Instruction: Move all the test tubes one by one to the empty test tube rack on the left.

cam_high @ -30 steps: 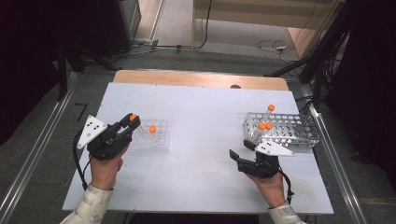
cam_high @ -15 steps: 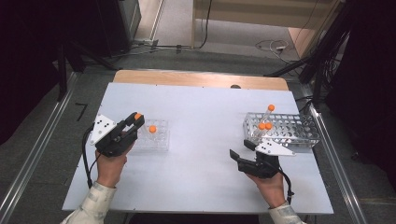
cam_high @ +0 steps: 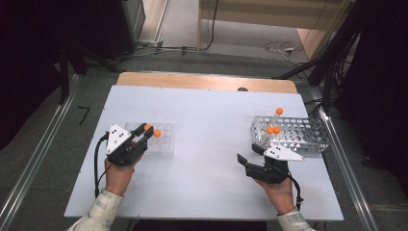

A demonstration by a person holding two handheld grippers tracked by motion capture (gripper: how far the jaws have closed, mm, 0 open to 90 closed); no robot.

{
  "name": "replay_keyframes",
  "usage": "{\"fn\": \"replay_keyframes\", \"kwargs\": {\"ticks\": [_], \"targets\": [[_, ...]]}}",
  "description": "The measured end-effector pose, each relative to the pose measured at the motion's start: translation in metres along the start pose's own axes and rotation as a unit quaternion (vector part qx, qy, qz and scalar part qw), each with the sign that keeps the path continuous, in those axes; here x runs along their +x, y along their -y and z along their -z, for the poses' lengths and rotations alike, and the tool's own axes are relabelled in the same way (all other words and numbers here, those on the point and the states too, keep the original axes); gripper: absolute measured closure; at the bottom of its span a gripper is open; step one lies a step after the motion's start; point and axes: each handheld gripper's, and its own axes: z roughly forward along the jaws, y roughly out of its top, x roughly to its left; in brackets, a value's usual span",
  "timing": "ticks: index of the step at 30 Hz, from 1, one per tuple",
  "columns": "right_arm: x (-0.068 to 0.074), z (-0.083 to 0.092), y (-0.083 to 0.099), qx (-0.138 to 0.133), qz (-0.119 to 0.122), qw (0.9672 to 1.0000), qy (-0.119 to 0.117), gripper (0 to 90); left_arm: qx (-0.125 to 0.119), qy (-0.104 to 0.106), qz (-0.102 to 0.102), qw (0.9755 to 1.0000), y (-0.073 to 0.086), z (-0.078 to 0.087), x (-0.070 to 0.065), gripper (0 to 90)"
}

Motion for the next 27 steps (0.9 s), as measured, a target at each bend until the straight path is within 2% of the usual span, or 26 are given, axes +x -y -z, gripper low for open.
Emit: {"fn": "replay_keyframes", "kwargs": {"ticks": [8, 12, 23, 27], "targets": [[0.0004, -0.0008, 0.0001, 0.0, 0.0, 1.0, -0.001, 30.5, 0.01, -0.002, 0.002, 0.9999, 0.0058, -0.0015, 0.0005, 69.6], [-0.0001, -0.0009, 0.0002, 0.001, 0.001, 1.0, -0.001, 30.5, 0.014, 0.002, 0.013, 0.9998, 0.0075, -0.0023, 0.0012, 68.5], [-0.0013, -0.0003, 0.0003, -0.003, -0.001, 1.0, 0.001, 30.8, 0.008, 0.016, 0.027, 0.9995, 0.0065, 0.0008, 0.0034, 58.0], [-0.0047, 0.0022, 0.0, -0.007, -0.005, 0.9999, 0.008, 31.0, 0.003, 0.01, 0.024, 0.9997, 0.0071, 0.0043, 0.0027, 51.5]]}}
